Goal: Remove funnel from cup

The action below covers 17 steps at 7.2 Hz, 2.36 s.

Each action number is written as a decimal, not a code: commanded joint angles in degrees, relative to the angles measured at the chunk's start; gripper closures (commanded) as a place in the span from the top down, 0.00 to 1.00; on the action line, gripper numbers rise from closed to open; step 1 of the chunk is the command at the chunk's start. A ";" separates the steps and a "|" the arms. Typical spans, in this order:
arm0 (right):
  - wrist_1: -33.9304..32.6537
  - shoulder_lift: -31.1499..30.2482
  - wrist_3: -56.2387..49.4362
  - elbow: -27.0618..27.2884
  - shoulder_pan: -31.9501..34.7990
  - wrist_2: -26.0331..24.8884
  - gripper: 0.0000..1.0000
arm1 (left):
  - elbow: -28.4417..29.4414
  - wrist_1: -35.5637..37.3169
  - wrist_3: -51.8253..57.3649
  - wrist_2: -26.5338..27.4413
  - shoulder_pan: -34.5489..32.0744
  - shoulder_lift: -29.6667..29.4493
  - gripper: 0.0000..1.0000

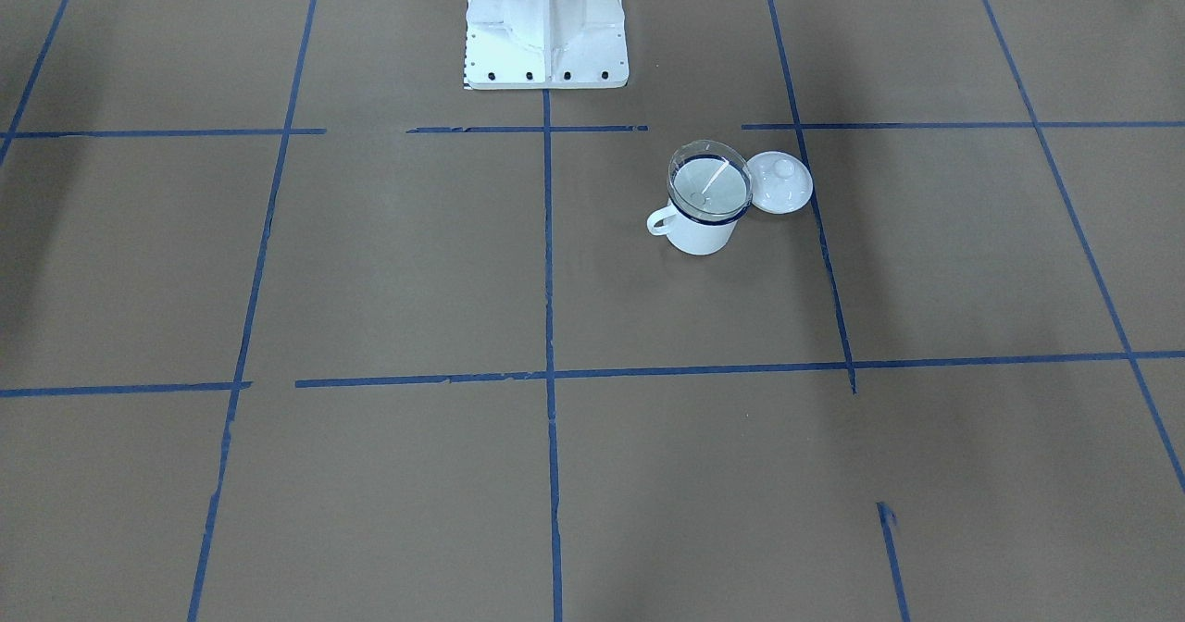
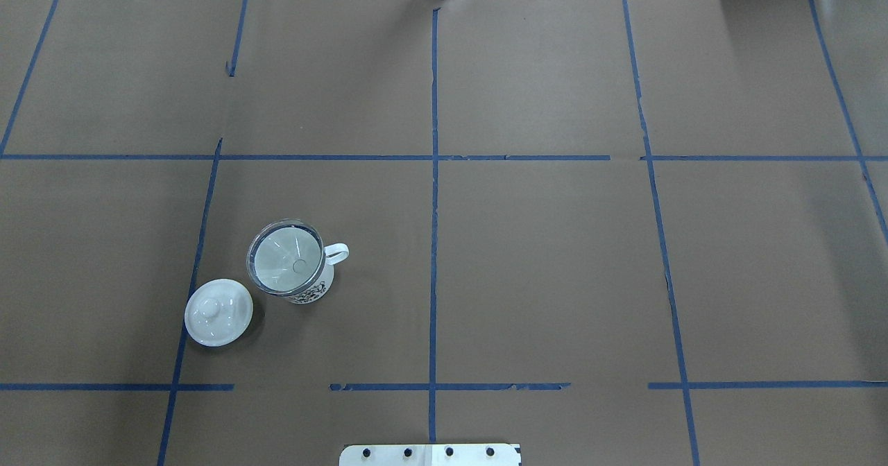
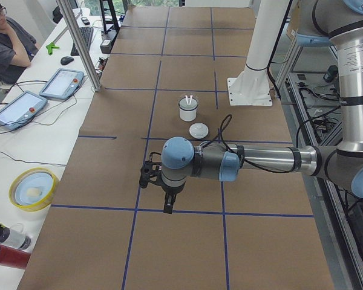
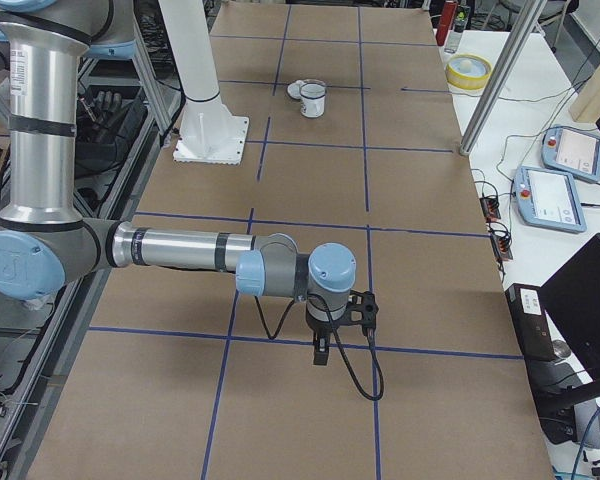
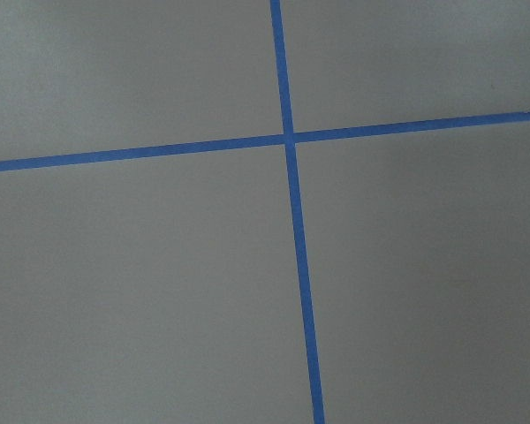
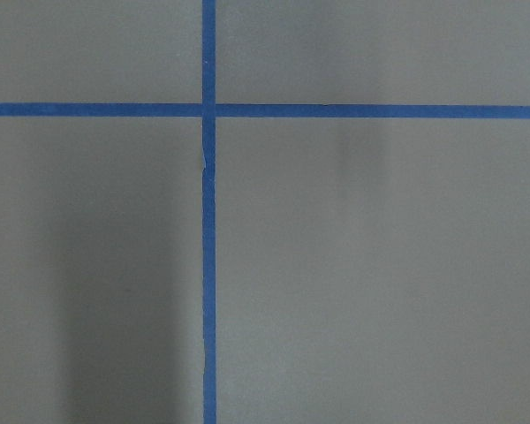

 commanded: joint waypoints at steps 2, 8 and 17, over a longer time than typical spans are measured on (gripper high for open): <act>0.00 0.00 0.00 -0.08 0.00 0.00 1.00 | -0.06 -6.70 -0.69 -1.41 0.45 -10.63 1.00; 0.00 0.00 0.00 0.01 0.00 0.00 1.00 | 1.09 -41.36 -37.79 -1.49 22.08 -12.32 1.00; 0.00 0.00 0.00 0.01 0.00 0.00 1.00 | -6.74 1.17 -77.85 27.03 58.95 -38.70 1.00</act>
